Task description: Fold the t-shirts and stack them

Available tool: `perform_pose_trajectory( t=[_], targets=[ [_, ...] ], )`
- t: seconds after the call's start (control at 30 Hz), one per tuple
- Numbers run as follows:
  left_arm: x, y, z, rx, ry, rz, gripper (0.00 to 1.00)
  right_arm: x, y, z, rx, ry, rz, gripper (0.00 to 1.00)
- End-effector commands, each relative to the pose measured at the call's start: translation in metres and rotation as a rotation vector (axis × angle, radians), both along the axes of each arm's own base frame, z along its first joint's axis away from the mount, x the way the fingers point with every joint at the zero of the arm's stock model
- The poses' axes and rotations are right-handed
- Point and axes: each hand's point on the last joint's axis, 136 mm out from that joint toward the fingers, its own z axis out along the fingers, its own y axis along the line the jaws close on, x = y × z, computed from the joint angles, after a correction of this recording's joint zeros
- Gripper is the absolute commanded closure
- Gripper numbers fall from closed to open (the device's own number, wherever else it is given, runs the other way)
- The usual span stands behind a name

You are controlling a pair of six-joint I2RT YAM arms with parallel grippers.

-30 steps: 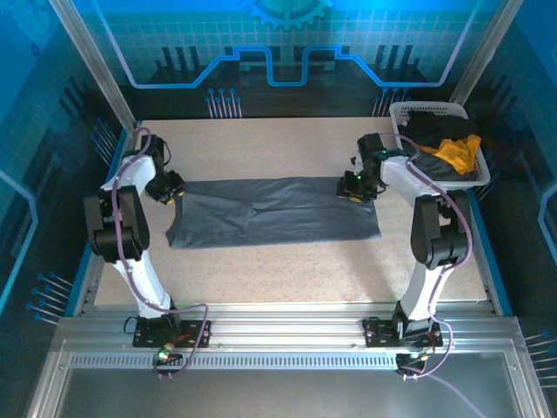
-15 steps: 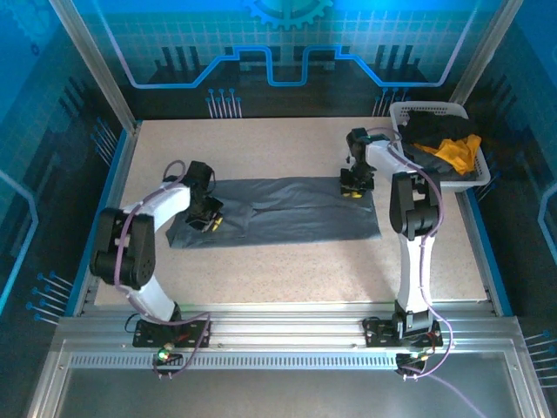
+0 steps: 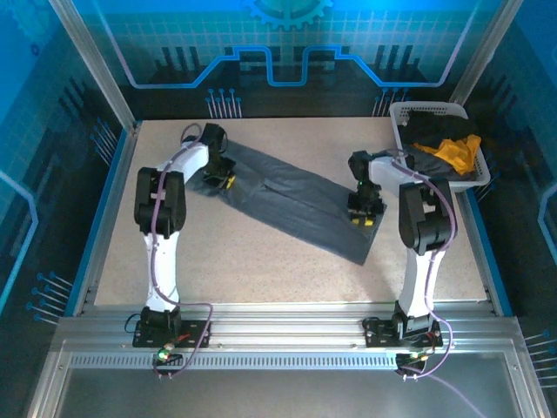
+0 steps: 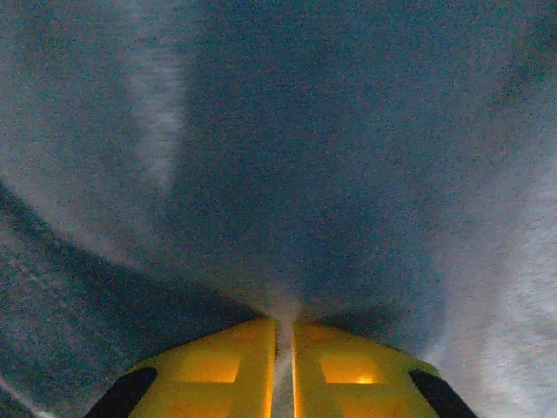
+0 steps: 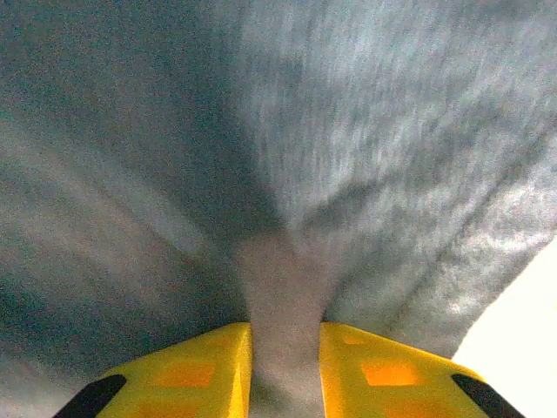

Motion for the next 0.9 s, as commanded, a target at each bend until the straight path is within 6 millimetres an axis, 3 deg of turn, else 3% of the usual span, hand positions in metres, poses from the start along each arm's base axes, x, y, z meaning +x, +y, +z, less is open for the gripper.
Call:
perform_pose_trajectory(
  t=[0.0,0.23,0.33,0.43,0.5,0.67,0.73,0.87],
  targets=[
    [0.042,-0.038,-0.009,-0.023,-0.077,-0.123,0.84,-0.038,0.024,0.01,0.026,0.012,-0.067,0.72],
    [0.102,-0.112,-0.021,-0.168,-0.256,-0.122,0.84,-0.108,0.095,-0.007,0.093,0.076,-0.065,0.72],
    [0.117,-0.13,-0.023,-0.222,-0.313,-0.106,0.82,-0.12,0.122,-0.012,0.118,0.09,-0.06,0.72],
    [0.127,-0.136,-0.02,-0.242,-0.349,-0.09,0.76,-0.115,0.134,-0.008,0.108,0.067,-0.029,0.72],
    [0.134,-0.136,-0.005,-0.242,-0.39,-0.097,0.71,-0.106,0.133,0.006,0.102,0.011,-0.003,0.71],
    [0.131,-0.123,0.081,-0.125,-0.51,-0.177,0.57,-0.088,0.11,0.044,0.137,-0.064,0.012,0.66],
    [0.113,-0.112,0.108,-0.046,-0.5,-0.185,0.56,-0.086,0.096,0.056,0.164,-0.082,0.009,0.62],
    [0.066,-0.124,0.118,-0.029,-0.412,-0.239,0.59,-0.073,0.057,0.064,0.185,-0.128,-0.005,0.59]
  ],
)
